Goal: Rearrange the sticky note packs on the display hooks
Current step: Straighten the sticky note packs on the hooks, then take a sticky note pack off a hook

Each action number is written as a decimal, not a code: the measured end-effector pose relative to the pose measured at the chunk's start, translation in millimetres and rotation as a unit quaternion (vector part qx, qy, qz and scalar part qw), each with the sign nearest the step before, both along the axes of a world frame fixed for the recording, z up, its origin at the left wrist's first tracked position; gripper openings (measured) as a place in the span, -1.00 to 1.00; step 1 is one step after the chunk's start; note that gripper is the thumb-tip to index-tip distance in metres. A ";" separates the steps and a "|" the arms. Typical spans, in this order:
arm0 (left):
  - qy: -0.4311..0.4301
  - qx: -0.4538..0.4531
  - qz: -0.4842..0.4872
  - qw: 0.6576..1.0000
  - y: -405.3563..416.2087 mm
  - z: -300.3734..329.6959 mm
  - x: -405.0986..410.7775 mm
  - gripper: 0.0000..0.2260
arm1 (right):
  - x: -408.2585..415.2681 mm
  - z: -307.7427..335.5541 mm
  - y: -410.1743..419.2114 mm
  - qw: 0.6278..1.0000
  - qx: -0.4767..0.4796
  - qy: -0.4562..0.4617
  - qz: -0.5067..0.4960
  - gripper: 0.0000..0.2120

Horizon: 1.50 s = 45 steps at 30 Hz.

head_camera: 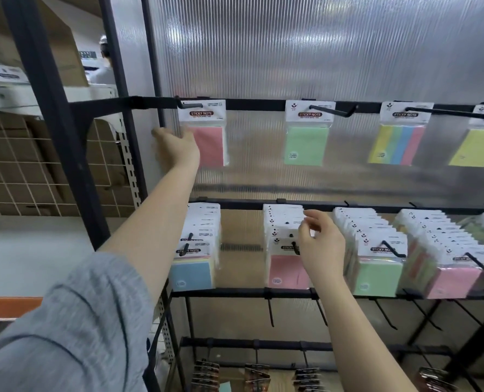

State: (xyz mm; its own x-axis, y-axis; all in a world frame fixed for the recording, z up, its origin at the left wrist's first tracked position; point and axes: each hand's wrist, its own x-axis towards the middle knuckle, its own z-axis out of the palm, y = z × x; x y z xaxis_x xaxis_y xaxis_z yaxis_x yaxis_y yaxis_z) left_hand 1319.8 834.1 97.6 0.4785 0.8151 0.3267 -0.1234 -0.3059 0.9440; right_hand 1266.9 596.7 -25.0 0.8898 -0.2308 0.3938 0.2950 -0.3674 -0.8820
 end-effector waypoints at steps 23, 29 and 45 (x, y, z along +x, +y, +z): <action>0.073 -0.071 -0.012 0.995 -17.2 -119.8 -116.2 -0.86 | -32.2 -43.0 -5.4 0.996 0.032 0.082 -0.021 -0.77; 0.117 -0.062 0.007 0.991 -15.3 -152.6 -136.5 -0.89 | -40.8 -45.6 2.6 0.993 0.070 0.079 -0.047 -0.68; 0.152 -0.046 -0.082 0.984 -22.1 -185.5 -138.4 -0.73 | -66.2 -42.2 11.6 0.990 0.059 0.074 -0.102 -0.61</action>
